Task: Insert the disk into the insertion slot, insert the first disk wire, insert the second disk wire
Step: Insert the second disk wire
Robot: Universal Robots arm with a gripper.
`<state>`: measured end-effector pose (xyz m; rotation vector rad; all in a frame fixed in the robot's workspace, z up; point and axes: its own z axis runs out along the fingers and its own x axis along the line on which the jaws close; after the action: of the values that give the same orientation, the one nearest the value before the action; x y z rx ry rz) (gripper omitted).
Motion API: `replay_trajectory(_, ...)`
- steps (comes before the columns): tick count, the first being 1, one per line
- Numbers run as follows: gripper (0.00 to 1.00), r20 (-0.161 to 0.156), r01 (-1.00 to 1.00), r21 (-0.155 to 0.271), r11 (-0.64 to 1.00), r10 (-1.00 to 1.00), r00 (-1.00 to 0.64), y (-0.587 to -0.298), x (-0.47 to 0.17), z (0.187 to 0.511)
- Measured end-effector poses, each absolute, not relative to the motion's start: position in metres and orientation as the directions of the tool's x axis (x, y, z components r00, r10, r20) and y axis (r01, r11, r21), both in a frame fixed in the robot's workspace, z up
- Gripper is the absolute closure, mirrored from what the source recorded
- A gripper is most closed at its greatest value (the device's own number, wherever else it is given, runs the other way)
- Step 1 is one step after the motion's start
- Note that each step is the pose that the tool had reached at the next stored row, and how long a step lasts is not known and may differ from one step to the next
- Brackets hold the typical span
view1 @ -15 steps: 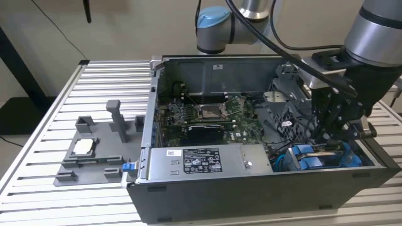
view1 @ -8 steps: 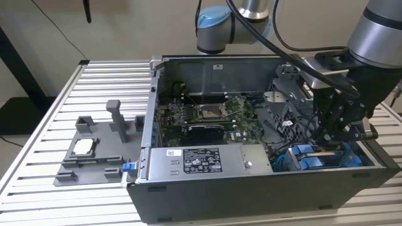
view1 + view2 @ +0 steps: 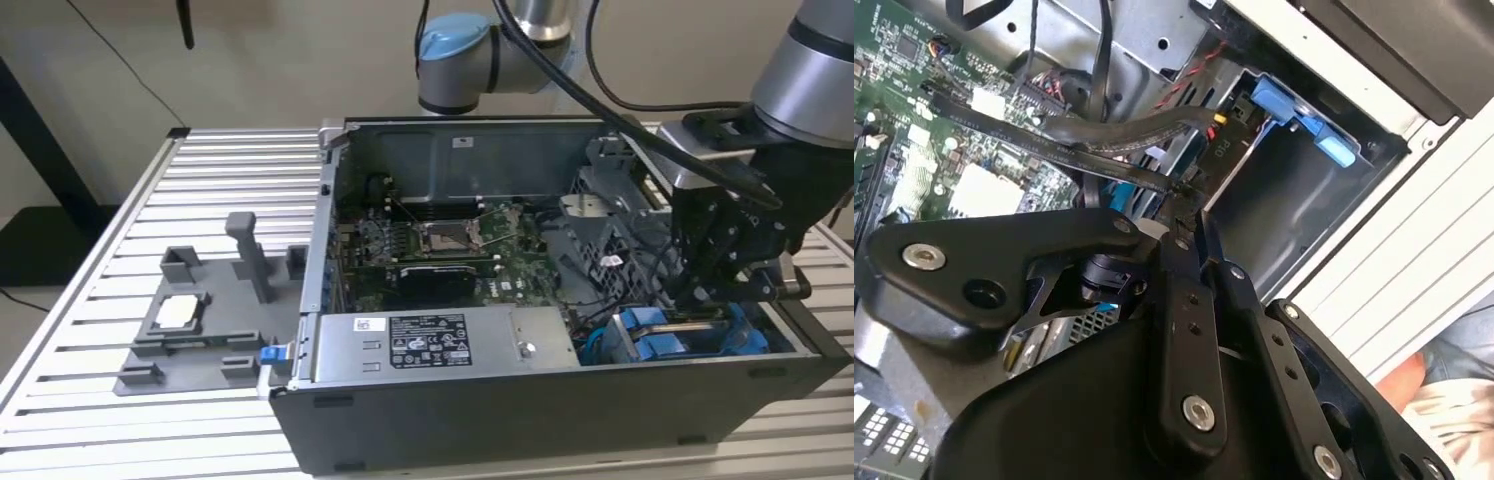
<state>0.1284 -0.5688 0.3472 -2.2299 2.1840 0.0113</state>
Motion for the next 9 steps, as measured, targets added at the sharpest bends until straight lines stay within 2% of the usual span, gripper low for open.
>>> replay_trajectory(9, 0.84, -0.02, -1.0, -0.002, 0.0, -1.0, 0.0, -0.5686, 0.131, 0.344)
